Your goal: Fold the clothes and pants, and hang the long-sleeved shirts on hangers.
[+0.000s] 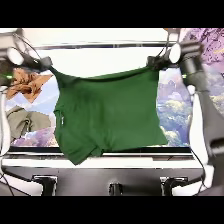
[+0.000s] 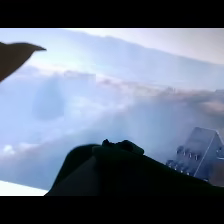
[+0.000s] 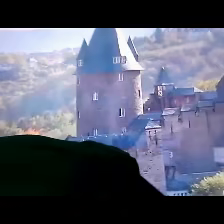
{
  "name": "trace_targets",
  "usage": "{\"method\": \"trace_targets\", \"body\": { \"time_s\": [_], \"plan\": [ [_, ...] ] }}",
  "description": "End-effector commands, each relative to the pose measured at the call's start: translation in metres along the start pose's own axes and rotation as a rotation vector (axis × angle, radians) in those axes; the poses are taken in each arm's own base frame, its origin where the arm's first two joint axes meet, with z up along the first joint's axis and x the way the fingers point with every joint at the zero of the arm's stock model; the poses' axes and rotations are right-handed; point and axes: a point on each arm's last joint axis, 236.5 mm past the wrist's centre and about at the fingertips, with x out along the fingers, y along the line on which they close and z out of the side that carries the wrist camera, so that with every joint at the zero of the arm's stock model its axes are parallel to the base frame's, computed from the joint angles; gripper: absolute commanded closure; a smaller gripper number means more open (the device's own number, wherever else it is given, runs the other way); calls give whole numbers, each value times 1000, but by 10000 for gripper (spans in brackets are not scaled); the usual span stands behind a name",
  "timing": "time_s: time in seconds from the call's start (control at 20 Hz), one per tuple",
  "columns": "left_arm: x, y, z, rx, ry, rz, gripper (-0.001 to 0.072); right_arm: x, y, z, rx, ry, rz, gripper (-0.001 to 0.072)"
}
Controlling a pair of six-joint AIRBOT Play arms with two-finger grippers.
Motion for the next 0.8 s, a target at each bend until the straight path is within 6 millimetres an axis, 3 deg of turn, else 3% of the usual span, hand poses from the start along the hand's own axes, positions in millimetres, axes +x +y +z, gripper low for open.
{"method": "trace_targets", "body": {
  "time_s": [0.0, 0.1, 0.2, 0.25, 0.3, 0.35, 0.4, 0.45, 0.5, 0.6, 0.7, 0.75],
  "plan": [
    [78, 5, -35, -16, 87, 0, 685, 93, -32, -37, 252, 99, -44, 678],
    [84, 5, -34, -18, 79, -3, 685, 110, -31, -52, 324, 159, 6, 678],
    [82, 0, -37, -33, 95, -21, 680, 115, -18, -60, 338, 198, 77, 676],
    [78, 0, -40, -39, 119, -23, 632, 114, -8, -60, 332, 207, 119, 655],
    [72, 2, -42, -38, 143, -17, 564, 110, 0, -60, 337, 218, 154, 591],
    [63, 6, -39, -17, 161, -11, 482, 103, 8, -60, 339, 232, 188, 480],
    [50, 11, -34, 25, 171, -8, 415, 94, 10, -56, 328, 237, 211, 452],
    [32, 20, -24, 51, 167, -3, 369, 80, 9, -49, 304, 232, 247, 368],
    [9, 33, -13, 45, 150, 8, 362, 63, 3, -38, 285, 212, 282, 237],
    [-40, 65, -2, 26, 132, 40, 104, 24, -33, -22, 230, 182, 299, 221],
    [-80, 98, -16, -14, 174, 67, 97, -9, -83, -36, 125, 240, 274, 232],
    [-94, 111, -27, -64, 194, 54, 97, -22, -103, -45, 157, 270, 317, 232]
  ]
}}
